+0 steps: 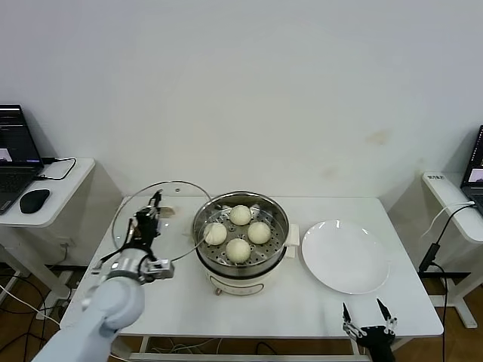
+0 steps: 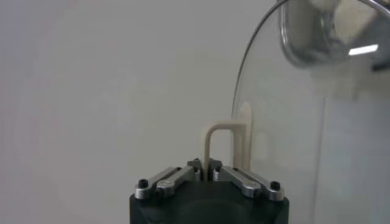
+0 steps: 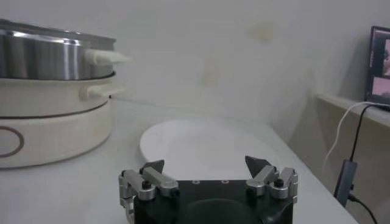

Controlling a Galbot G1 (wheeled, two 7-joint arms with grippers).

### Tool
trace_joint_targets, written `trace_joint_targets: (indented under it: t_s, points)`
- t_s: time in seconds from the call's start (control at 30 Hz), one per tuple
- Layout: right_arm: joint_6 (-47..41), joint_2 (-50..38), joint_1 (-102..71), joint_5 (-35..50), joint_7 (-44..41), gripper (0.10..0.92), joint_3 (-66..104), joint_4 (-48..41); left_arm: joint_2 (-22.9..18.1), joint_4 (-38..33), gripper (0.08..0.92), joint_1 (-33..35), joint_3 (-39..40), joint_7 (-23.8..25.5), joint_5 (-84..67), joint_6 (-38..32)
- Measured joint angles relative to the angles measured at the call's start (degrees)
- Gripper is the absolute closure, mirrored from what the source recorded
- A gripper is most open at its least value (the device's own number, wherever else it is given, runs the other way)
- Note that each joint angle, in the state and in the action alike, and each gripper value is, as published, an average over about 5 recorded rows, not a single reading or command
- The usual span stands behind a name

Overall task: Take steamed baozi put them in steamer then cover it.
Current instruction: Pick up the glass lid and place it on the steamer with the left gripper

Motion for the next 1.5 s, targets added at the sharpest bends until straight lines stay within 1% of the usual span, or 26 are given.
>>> trace_joint_targets:
  t_s: [0.23, 0.43, 0.63, 0.87, 1.13, 1.5]
  points:
    - [0.5, 0.3, -0.1, -0.9, 0.0, 0.203, -0.2, 0.0, -4.8, 2.0, 0.862, -6.3, 7.0, 4.0, 4.8, 2.9]
    - [1.0, 0.5, -0.4, -1.6, 0.1, 0.203, -0.4, -0.2, -9.4, 4.2, 0.862, -10.0, 11.9, 7.1, 9.5, 4.2]
    - [1.2, 0.6, -0.6, -2.2, 0.1, 0.203, -0.4, -0.4, -13.7, 6.6, 0.862, -11.7, 15.3, 9.4, 13.3, 4.9]
    - [1.5, 0.6, -0.5, -2.8, 0.1, 0.203, -0.6, -1.0, -18.0, 9.3, 0.862, -12.9, 17.4, 11.3, 16.6, 5.4]
    - [1.7, 0.6, -0.2, -3.2, 0.1, 0.203, -0.9, -1.5, -20.9, 11.8, 0.862, -13.6, 18.4, 11.6, 18.8, 5.6]
    - [1.8, 0.6, -0.1, -3.6, 0.1, 0.203, -1.4, -1.7, -22.2, 13.6, 0.862, -13.2, 18.7, 11.3, 20.0, 5.4]
